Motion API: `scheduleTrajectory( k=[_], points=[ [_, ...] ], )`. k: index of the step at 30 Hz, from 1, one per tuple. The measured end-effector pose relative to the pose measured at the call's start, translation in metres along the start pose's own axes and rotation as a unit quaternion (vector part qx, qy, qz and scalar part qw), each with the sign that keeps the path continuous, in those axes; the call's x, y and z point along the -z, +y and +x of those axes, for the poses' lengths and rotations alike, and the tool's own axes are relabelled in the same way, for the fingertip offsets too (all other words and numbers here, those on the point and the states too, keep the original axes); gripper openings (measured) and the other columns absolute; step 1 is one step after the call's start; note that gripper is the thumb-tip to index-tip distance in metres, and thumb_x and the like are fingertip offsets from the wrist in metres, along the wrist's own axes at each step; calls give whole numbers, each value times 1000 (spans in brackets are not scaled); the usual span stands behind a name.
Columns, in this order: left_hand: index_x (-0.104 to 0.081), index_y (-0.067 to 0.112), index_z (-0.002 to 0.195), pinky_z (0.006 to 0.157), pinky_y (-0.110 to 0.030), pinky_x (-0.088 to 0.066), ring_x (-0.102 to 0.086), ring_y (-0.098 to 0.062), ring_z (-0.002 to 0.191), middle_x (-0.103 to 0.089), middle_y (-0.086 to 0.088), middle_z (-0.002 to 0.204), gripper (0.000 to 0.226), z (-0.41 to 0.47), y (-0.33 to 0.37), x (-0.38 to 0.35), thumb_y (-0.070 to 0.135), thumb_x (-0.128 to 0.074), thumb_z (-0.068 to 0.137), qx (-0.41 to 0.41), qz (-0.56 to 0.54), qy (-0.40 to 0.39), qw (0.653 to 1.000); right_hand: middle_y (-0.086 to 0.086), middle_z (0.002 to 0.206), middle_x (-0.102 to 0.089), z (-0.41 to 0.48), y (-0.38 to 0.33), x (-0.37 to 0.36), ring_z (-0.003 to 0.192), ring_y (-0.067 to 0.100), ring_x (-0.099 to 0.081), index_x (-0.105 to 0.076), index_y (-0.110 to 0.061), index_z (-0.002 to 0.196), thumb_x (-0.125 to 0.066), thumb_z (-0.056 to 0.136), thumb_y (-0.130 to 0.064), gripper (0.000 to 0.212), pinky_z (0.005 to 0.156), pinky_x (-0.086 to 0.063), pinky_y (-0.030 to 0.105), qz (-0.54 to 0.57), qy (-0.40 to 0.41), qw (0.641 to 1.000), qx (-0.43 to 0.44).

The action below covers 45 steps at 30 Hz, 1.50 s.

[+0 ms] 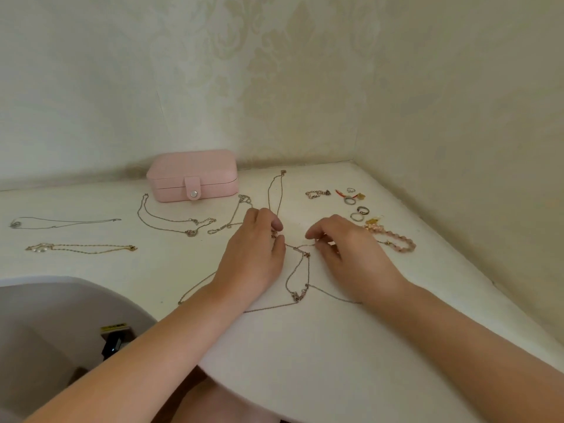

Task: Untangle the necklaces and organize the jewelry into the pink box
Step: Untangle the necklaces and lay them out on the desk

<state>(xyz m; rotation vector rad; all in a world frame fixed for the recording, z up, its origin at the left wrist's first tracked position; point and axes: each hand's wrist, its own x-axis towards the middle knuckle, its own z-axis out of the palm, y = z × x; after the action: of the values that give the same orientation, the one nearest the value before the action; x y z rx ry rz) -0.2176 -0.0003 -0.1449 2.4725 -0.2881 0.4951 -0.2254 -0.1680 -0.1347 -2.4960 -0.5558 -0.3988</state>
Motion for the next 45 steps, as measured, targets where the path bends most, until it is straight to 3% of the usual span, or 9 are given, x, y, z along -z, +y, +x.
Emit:
scheduleTrajectory(
  k=[3,6,9,13,18,27,40,43,45],
  points=[
    [-57,12,106,73,-21,-38,-56,-16,91,-52,3,108,16,-6,-4,4,16,-47,95,-34,22,-47,998,-3,129,-57,-19,0,2,118,11,-52,-60,-15,123,-45,98,-11,30,95,-31,7,-10,-60,998,21],
    [-54,15,124,89,-20,-35,-54,-18,110,-54,2,128,30,-12,-8,13,23,-43,98,-54,36,-107,992,-17,153,-23,-29,3,8,141,-1,-17,-32,-29,146,-32,101,-37,46,110,-7,10,-51,-153,987,-9],
    [-27,26,147,115,-27,-10,-19,-8,142,-19,12,156,54,-21,-14,21,47,-33,98,-64,103,-190,974,-20,156,3,-35,4,13,143,-1,6,-8,-37,150,-19,89,-63,67,114,7,19,-94,-214,972,-21],
    [-8,36,150,118,-41,2,4,-7,145,4,17,158,73,-29,-19,30,69,-22,87,-39,150,-244,957,-20,154,15,-41,1,18,142,1,16,3,-42,148,-15,74,-79,85,117,10,29,-136,-245,959,-40],
    [1,40,149,118,-46,5,11,-7,145,8,17,157,93,-34,-23,37,83,-8,67,-29,172,-270,947,-20,154,19,-48,2,24,141,1,20,6,-47,146,-14,69,-85,88,117,12,31,-154,-253,954,-52],
    [13,48,144,117,-44,11,20,1,140,21,26,149,103,-40,-36,50,95,-5,54,-83,182,-311,929,-24,150,21,-62,12,34,140,3,22,10,-52,143,-7,60,-93,95,116,13,31,-161,-245,953,-71],
    [20,49,141,117,-42,13,29,2,136,31,26,144,102,-51,-43,63,95,-10,55,-122,192,-340,912,-18,155,15,-62,30,50,142,4,17,8,-46,146,-5,63,-90,95,117,9,29,-172,-245,950,-84],
    [19,50,141,117,-43,12,28,1,137,30,24,147,102,-52,-42,63,95,-9,54,-114,193,-339,914,-11,158,8,-62,18,48,145,12,10,-4,-40,149,-13,77,-81,84,119,3,33,-155,-218,957,-113],
    [20,51,140,117,-43,12,27,0,138,29,23,148,101,-53,-41,63,96,-9,54,-110,193,-338,915,-8,155,-18,-60,5,40,144,15,-14,-33,-32,144,-34,86,-66,67,115,-14,27,-130,-137,975,-121]
  ],
)
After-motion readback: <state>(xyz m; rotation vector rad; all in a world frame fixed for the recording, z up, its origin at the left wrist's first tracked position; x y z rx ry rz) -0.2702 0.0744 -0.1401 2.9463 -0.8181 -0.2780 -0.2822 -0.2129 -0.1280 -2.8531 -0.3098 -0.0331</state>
